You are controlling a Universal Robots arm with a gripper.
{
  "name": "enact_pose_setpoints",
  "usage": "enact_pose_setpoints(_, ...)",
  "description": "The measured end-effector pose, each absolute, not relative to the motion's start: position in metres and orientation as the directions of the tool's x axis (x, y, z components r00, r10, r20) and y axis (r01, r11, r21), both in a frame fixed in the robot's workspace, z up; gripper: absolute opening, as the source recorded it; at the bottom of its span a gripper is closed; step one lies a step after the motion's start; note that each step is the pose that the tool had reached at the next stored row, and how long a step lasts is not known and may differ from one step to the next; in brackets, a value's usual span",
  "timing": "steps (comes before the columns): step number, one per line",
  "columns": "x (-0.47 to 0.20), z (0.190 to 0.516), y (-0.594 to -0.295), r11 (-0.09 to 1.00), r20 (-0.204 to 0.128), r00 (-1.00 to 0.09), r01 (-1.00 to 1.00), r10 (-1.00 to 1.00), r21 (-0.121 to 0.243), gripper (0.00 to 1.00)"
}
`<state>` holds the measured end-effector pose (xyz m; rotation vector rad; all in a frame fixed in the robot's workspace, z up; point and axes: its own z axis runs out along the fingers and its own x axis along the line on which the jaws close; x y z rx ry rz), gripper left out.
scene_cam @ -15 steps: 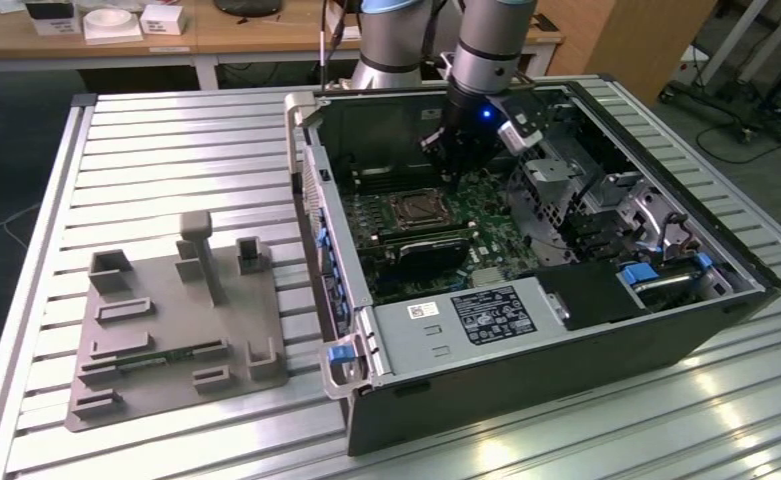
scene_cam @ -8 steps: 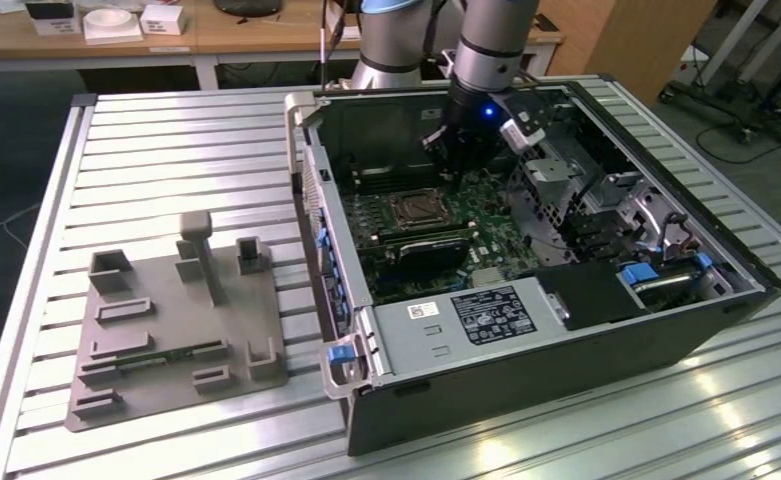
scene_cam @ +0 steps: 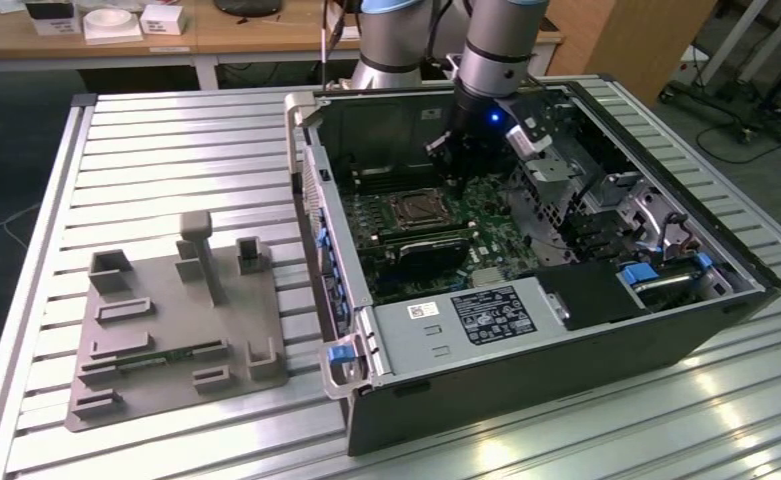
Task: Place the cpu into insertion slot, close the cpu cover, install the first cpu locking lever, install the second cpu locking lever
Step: 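Install the second cpu locking lever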
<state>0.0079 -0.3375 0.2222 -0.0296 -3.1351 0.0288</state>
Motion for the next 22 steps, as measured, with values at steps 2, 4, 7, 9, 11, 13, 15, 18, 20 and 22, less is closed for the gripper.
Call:
enact_pose_setpoints(2, 0.008, 0.222, -0.342, 1.0, 0.006, -1.0, 0.019, 0.019, -0.018, 0.1)
enact_pose_setpoints(4, 0.008, 0.222, -0.347, 1.0, 0.006, -1.0, 0.019, 0.019, -0.018, 0.1)
enact_pose_setpoints(7, 0.008, 0.222, -0.355, 1.0, 0.006, -1.0, 0.019, 0.019, -0.018, 0.1)
enact_pose_setpoints(9, 0.007, 0.222, -0.358, 1.0, 0.006, -1.0, 0.019, 0.019, -0.017, 0.1)
enact_pose_setpoints(11, 0.007, 0.222, -0.36, 1.0, 0.006, -1.0, 0.019, 0.019, -0.017, 0.1)
enact_pose_setpoints(13, 0.004, 0.222, -0.36, 1.0, 0.006, -1.0, 0.019, 0.019, -0.016, 0.1)
enact_pose_setpoints(15, 0.001, 0.222, -0.36, 1.0, 0.006, -1.0, 0.019, 0.019, -0.015, 0.1)
enact_pose_setpoints(18, -0.005, 0.222, -0.36, 1.0, 0.006, -1.0, 0.019, 0.019, -0.013, 0.1)
enact_pose_setpoints(20, -0.008, 0.222, -0.36, 1.0, 0.006, -1.0, 0.019, 0.019, -0.013, 0.1)
enact_pose_setpoints(22, -0.011, 0.222, -0.36, 1.0, 0.006, -1.0, 0.019, 0.019, -0.013, 0.1)
